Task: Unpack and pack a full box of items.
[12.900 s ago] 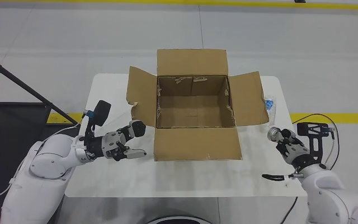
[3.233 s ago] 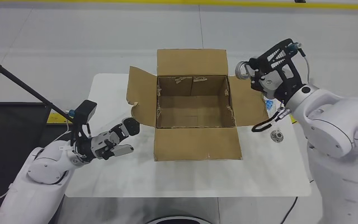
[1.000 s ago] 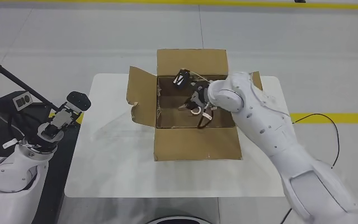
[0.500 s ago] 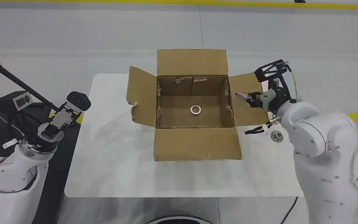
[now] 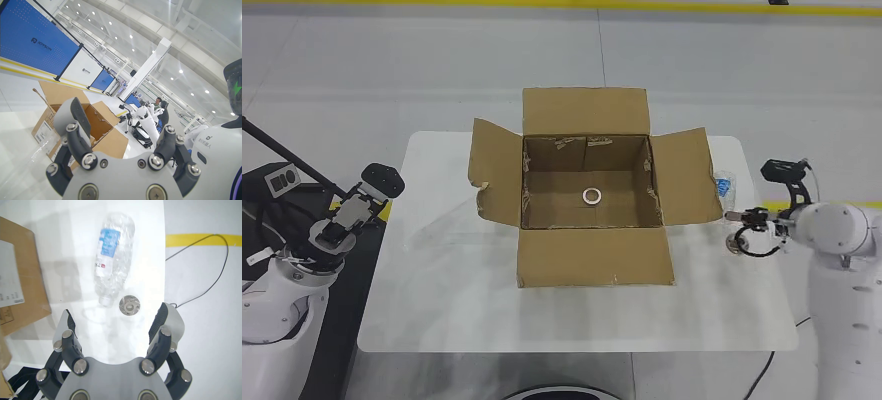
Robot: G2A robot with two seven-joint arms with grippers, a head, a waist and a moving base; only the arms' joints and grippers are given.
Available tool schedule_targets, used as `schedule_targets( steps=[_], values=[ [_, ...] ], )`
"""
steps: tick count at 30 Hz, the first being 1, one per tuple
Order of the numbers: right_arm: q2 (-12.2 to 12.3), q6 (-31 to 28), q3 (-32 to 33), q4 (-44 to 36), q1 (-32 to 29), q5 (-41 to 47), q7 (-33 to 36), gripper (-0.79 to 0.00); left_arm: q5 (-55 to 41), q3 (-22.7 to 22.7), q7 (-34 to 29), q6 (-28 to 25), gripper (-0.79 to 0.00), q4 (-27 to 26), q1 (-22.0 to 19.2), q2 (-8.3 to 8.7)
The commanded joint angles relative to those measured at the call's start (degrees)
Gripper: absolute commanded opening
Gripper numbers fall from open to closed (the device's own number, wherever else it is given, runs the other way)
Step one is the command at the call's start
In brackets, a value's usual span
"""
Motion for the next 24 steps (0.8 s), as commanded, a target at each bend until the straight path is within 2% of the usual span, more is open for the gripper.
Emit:
schedule_targets(
  steps=[1,8,9,12,14,15,16,24],
  values=[
    [0.06,0.39,-1.35,3.57,1.40,-1.13,1.48,0.000,0.00,0.00,0.00,0.00,0.000,0.00,0.00,0.00],
    [0.30,2.07,-2.95,9.06,3.13,-2.44,1.43,0.000,0.00,0.00,0.00,0.00,0.000,0.00,0.00,0.00],
    [0.34,2.02,-2.96,9.42,3.00,-2.29,1.05,-0.055,0.00,0.00,0.00,0.00,0.000,0.00,0.00,0.00],
    [0.44,2.25,-3.08,10.52,2.75,-1.95,-0.18,-0.114,0.00,0.00,0.00,0.00,0.000,0.00,0.00,0.00],
    [0.46,2.31,-3.19,11.35,2.69,-1.40,-1.34,-0.123,0.00,0.00,0.00,0.00,0.000,0.00,0.00,0.00],
    [0.47,2.27,-3.24,11.82,2.67,-1.05,-1.95,-0.314,0.00,0.00,0.00,0.00,0.000,0.00,0.00,0.00],
    [0.49,2.18,-3.39,12.37,2.67,-0.92,-2.46,-0.369,0.00,0.00,0.00,0.00,0.000,0.00,0.00,0.00],
    [0.59,1.60,-5.03,15.87,4.32,0.09,-3.76,-0.462,0.00,0.00,0.00,0.00,0.000,0.00,0.00,0.00]
  ],
)
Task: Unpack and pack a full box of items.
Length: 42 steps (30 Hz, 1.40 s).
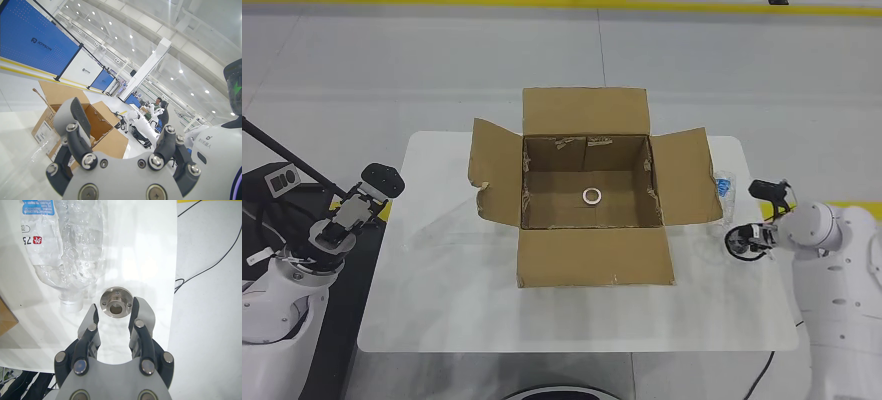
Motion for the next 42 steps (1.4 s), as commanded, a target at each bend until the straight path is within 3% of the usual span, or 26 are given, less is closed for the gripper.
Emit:
schedule_targets(
  steps=[1,17,21,23,25,29,32,38,42],
  values=[
    [0.05,-0.12,-0.30,0.77,0.50,0.13,-0.08,-0.471,0.00,0.00,0.00,0.00,0.000,0.00,0.00,0.00],
    [0.47,-0.75,-2.65,5.08,2.86,1.39,0.43,-0.499,0.00,0.00,0.00,0.00,0.000,0.00,0.00,0.00],
    [0.53,-0.94,-3.30,6.13,3.32,1.92,0.20,-0.536,0.00,0.00,0.00,0.00,0.000,0.00,0.00,0.00],
    [0.56,-0.96,-3.57,6.55,3.56,2.17,0.12,-0.600,0.00,0.00,0.00,0.00,0.000,0.00,0.00,0.00],
    [0.62,-1.06,-3.77,6.80,3.76,2.38,-0.10,-0.773,0.00,0.00,0.00,0.00,0.000,0.00,0.00,0.00],
    [0.89,-0.75,-3.27,5.62,3.94,2.37,-1.26,-0.785,0.00,0.00,0.00,0.00,0.000,0.00,0.00,0.00],
    [1.35,-0.15,-1.95,1.42,3.89,1.57,-2.20,-0.785,0.00,0.00,0.00,0.00,0.000,0.00,0.00,0.00],
    [2.18,4.33,1.71,-16.28,2.45,-1.52,-6.72,-0.785,0.00,0.00,0.00,0.00,0.000,0.00,0.00,0.00],
    [2.02,4.85,0.13,-28.88,2.90,-1.22,-10.45,-0.785,0.00,0.00,0.00,0.00,0.000,0.00,0.00,0.00]
  ],
)
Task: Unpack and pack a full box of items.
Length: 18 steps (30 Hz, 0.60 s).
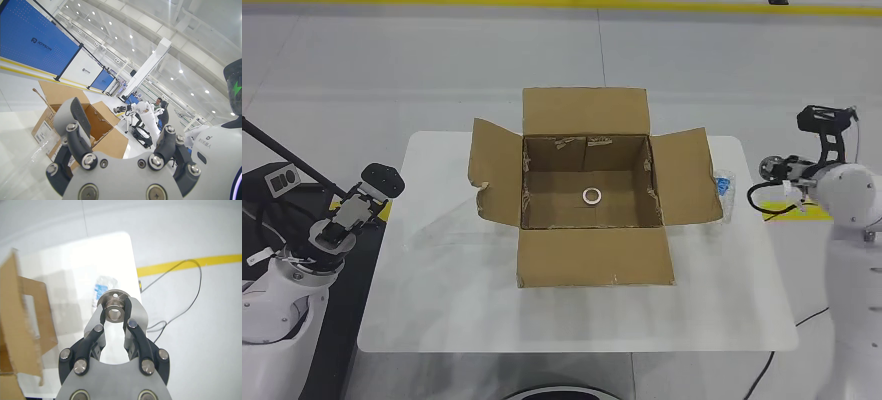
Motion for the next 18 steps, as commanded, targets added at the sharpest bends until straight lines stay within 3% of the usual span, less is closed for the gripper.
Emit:
schedule_targets(
  steps=[1,7,11,18],
  values=[
    [-0.16,-0.71,-1.53,-4.33,0.95,0.79,-1.59,-0.785,0.00,0.00,0.00,0.00,0.000,0.00,0.00,0.00],
    [-1.51,-7.76,-13.70,-4.87,9.32,6.03,-3.66,-0.785,0.00,0.00,0.00,0.00,0.000,0.00,0.00,0.00],
    [-3.33,-16.49,-24.72,3.41,17.15,13.40,-2.86,-0.785,0.00,0.00,0.00,0.00,0.000,0.00,0.00,0.00],
    [-7.83,-23.11,-41.91,20.09,26.90,19.08,-1.15,-0.785,0.00,0.00,0.00,0.00,0.000,0.00,0.00,0.00]
  ],
)
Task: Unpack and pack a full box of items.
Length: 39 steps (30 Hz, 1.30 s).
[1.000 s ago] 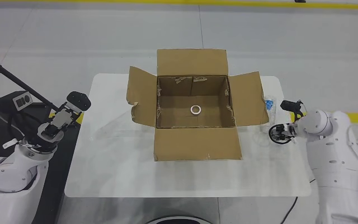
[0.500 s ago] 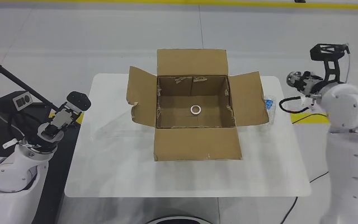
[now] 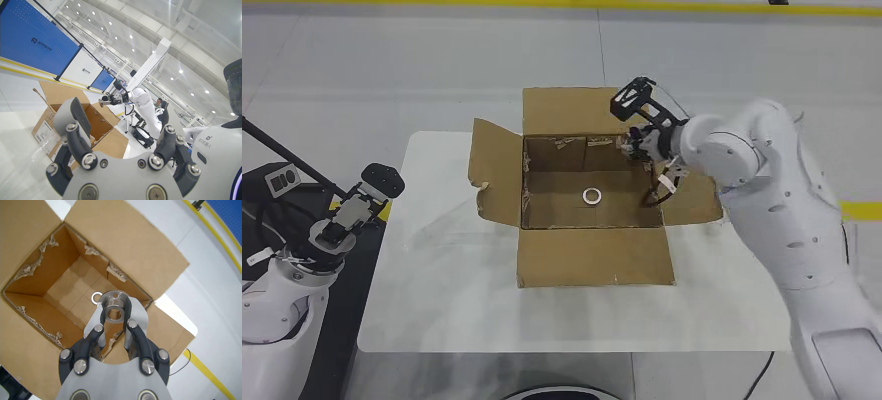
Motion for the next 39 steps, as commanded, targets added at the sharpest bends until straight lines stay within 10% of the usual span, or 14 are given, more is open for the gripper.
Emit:
schedule_targets(
  steps=[1,15,31,39],
  values=[
    [-0.91,-1.08,-3.01,4.09,1.31,1.36,0.15,-0.785,0.00,0.00,0.00,0.00,0.000,0.00,0.00,0.00],
    [-8.85,-4.47,-18.10,26.26,6.46,5.29,-1.80,-0.785,0.00,0.00,0.00,0.00,0.000,0.00,0.00,0.00],
    [-15.70,-6.43,-23.22,41.93,10.66,6.00,-4.64,-0.456,0.00,0.00,0.00,0.00,0.000,0.00,0.00,0.00],
    [-16.35,-6.56,-22.70,43.58,11.85,5.43,-4.47,-0.108,0.00,0.00,0.00,0.00,0.000,0.00,0.00,0.00]
  ],
)
